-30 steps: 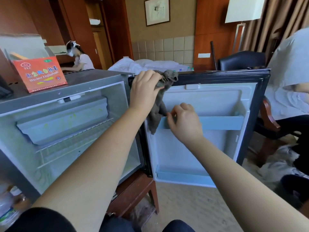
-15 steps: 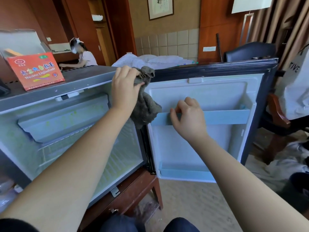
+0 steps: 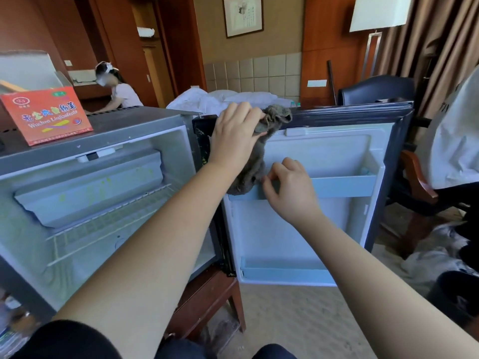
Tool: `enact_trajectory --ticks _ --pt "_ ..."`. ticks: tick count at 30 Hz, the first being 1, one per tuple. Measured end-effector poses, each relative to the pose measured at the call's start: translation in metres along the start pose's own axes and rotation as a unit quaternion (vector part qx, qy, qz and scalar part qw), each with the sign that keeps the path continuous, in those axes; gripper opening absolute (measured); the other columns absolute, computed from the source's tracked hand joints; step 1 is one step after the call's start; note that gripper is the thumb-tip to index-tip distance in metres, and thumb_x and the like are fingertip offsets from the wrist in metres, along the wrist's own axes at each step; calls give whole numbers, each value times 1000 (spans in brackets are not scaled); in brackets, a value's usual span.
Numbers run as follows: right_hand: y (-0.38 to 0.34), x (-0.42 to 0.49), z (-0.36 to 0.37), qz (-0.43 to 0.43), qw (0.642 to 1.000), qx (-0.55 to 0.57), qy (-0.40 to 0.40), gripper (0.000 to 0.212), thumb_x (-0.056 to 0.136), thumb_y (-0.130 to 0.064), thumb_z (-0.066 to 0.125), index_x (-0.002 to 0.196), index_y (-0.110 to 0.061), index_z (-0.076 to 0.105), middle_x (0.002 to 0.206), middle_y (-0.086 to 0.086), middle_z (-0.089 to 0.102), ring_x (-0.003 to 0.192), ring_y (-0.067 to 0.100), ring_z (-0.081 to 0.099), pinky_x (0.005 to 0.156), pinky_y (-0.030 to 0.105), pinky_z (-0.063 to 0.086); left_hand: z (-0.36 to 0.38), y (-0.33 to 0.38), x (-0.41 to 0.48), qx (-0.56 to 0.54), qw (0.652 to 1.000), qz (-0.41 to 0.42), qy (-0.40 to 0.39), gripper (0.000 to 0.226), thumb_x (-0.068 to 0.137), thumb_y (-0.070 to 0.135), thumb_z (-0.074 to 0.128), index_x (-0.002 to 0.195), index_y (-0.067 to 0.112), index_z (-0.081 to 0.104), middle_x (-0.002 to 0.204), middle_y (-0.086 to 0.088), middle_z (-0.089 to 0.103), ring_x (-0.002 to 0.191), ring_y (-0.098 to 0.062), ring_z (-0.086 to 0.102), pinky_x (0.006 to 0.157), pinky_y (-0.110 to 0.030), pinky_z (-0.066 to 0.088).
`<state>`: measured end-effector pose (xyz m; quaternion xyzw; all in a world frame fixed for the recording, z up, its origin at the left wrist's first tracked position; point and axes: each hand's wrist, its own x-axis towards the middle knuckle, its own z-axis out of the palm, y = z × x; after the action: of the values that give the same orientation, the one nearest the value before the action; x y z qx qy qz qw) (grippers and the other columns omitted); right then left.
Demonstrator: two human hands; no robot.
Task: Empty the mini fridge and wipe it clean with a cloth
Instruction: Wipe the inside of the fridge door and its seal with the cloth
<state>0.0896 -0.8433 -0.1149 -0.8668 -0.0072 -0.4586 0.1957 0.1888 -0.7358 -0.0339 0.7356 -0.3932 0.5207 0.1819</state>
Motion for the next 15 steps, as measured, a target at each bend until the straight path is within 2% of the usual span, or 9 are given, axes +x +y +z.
enact_trajectory --ticks 4,7,10,12,15 --pt "-1 -1 1 -1 1000 -1 3 17 83 -11 61 70 -5 52 74 3 40 75 27 46 62 31 36 -20 -41 -19 43 999 -18 4 27 73 18 78 93 9 62 89 -9 58 89 -25 45 78 -35 38" --pt "-6 -5 1 4 1000 -1 13 17 84 -10 60 71 -5 51 75 4 42 75 27 46 61 31 36 -38 -71 -31 63 995 -71 -12 23 77 20 73 92 7 62 89 -12 57 87 -31 48 74 -39 40" --pt "-12 -10 1 -14 1000 -8 22 15 82 -9 59 71 -5 50 75 9 45 73 28 46 62 29 33 -50 -103 -55 67 982 -172 -40 13 72 1 71 83 3 64 83 -17 58 84 -36 53 68 -39 40" --pt "-15 -12 4 -21 999 -16 26 14 81 -10 59 71 -4 50 74 9 46 72 28 45 61 29 33 -58 -113 -82 50 971 -220 -82 18 69 -11 67 82 2 67 82 -17 59 84 -38 56 67 -39 42" --pt "-17 -11 6 -21 999 -32 38 15 79 -13 57 69 -5 50 73 9 46 69 28 45 58 30 34 -64 -99 -104 17 975 -193 -105 20 73 -5 68 91 4 70 86 -15 60 84 -38 59 65 -43 50"
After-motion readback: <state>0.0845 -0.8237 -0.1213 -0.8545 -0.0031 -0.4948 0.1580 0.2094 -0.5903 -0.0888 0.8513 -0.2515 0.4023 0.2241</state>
